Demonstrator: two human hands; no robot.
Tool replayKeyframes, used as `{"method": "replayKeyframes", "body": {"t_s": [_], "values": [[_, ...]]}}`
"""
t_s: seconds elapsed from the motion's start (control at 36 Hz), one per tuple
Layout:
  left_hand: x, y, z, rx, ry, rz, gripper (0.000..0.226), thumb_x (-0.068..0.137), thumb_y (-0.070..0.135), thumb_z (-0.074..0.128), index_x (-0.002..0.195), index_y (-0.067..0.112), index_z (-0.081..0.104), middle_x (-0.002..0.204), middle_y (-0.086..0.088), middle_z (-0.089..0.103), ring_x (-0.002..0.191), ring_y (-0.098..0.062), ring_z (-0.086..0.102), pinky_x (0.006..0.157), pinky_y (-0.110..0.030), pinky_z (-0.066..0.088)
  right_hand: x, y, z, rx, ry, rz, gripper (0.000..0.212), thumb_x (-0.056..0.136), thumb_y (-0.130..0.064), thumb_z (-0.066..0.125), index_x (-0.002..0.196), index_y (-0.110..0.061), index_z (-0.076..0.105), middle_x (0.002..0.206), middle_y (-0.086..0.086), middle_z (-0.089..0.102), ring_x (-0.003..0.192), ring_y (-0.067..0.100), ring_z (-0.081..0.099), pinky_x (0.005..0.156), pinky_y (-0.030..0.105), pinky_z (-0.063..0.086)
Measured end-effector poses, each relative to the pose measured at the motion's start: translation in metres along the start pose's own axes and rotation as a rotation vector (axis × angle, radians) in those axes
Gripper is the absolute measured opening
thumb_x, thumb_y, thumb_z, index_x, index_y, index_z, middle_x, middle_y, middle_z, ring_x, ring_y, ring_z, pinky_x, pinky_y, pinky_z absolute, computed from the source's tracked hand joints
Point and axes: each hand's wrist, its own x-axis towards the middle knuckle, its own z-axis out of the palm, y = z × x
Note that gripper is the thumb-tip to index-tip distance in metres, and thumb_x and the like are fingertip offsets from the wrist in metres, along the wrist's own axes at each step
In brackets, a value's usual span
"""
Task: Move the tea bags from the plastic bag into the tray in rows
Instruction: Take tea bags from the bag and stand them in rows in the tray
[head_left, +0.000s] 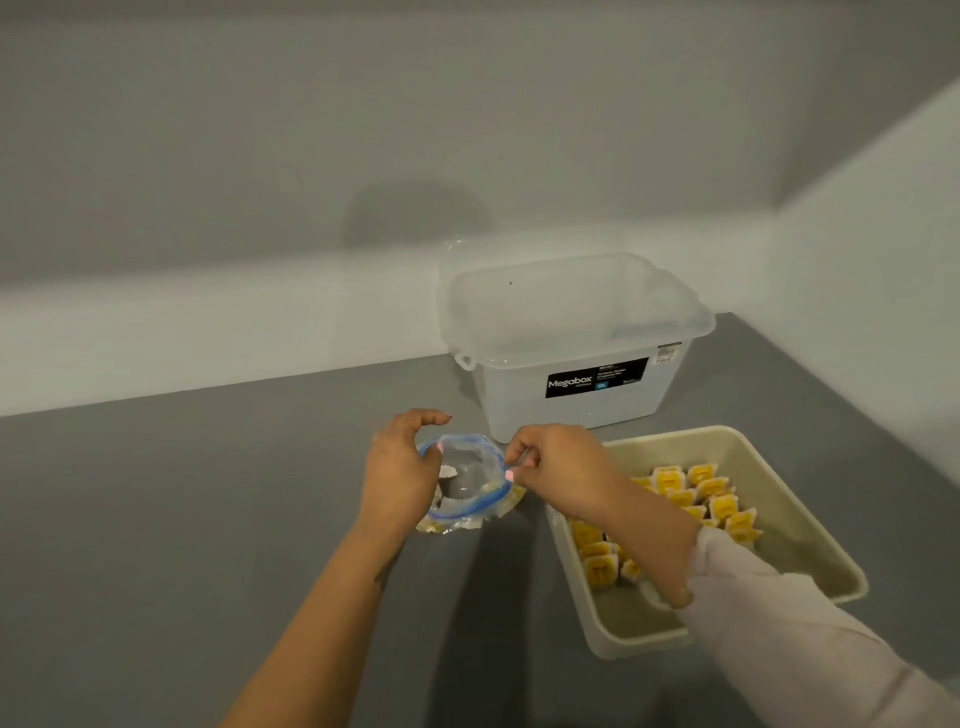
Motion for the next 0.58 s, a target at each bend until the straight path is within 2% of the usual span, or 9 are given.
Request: {"method": "replayKeyframes", "body": {"t_s": [0.06,0.17,0.25,0.36,0.42,0.5,0.58], "values": [[0.005,-0.008,-0.003,0.007,-0.038,0.007,0.029,0.087,0.002,0.058,0.109,0.019,0.064,0.12,0.004,0.061,0.113,-0.013,0.052,0.089,-0.015,0.034,0.008,-0.008,0.009,0.011,-0.013,0.019,0.01,0.085,-0.027,0.068,0.095,-0.025,0.067,0.089,-0.004,0.064,0.086,0.017,0.064,0.077,0.028,0.051],[0.017,-0.026,-0.008,0.003,-0.119,-0.004,0.024,0.086,0.006,0.061,0.105,0.02,0.064,0.117,0.004,0.06,0.113,-0.014,0.052,0.09,-0.02,0.036,0.027,-0.023,0.027,-0.006,-0.02,0.098,0.014,0.086,-0.027,0.066,0.1,-0.025,0.068,0.099,0.002,0.068,0.09,0.02,0.064,0.084,0.031,0.053],[0.027,-0.038,-0.008,0.045,-0.166,0.018,0.023,0.084,0.006,0.064,0.103,0.019,0.065,0.115,0.002,0.06,0.11,-0.014,0.053,0.086,-0.015,0.033,0.038,-0.03,0.041,-0.024,-0.036,0.151,0.018,0.086,-0.028,0.065,0.104,-0.026,0.067,0.105,0.002,0.068,0.096,0.021,0.064,0.088,0.033,0.053],[0.036,-0.047,-0.005,0.093,-0.213,0.069,0.021,0.083,0.002,0.064,0.102,0.013,0.067,0.115,-0.005,0.061,0.108,-0.018,0.055,0.077,0.0,0.03,0.05,-0.033,0.062,-0.097,-0.075,0.209,0.024,0.09,-0.028,0.058,0.113,-0.027,0.065,0.118,0.004,0.065,0.106,0.024,0.061,0.093,0.034,0.05],[0.039,-0.051,-0.002,0.158,-0.278,0.101,0.025,0.085,0.005,0.063,0.108,0.013,0.067,0.129,-0.008,0.055,0.117,-0.021,0.052,0.085,0.003,0.027,0.056,-0.033,0.075,-0.15,-0.094,0.231,0.03,0.093,-0.026,0.053,0.121,-0.028,0.063,0.121,0.003,0.064,0.108,0.024,0.061,0.093,0.032,0.049],[0.041,-0.056,0.003,0.322,-0.436,0.139,0.037,0.092,0.017,0.057,0.129,0.022,0.056,0.152,-0.006,0.032,0.137,-0.021,0.035,0.109,-0.021,0.024,0.066,-0.036,0.088,-0.157,-0.171,0.268,0.034,0.097,-0.025,0.05,0.131,-0.021,0.056,0.131,0.003,0.057,0.117,0.021,0.055,0.094,0.025,0.041],[0.044,-0.061,0.008,0.406,-0.536,0.119,0.045,0.096,0.021,0.049,0.14,0.026,0.042,0.157,-0.007,0.019,0.141,-0.023,0.028,0.115,-0.03,0.023,0.071,-0.045,0.091,-0.255,-0.33,0.331,0.04,0.097,-0.024,0.051,0.135,-0.012,0.048,0.138,0.007,0.05,0.127,0.025,0.048,0.107,0.032,0.037]]}}
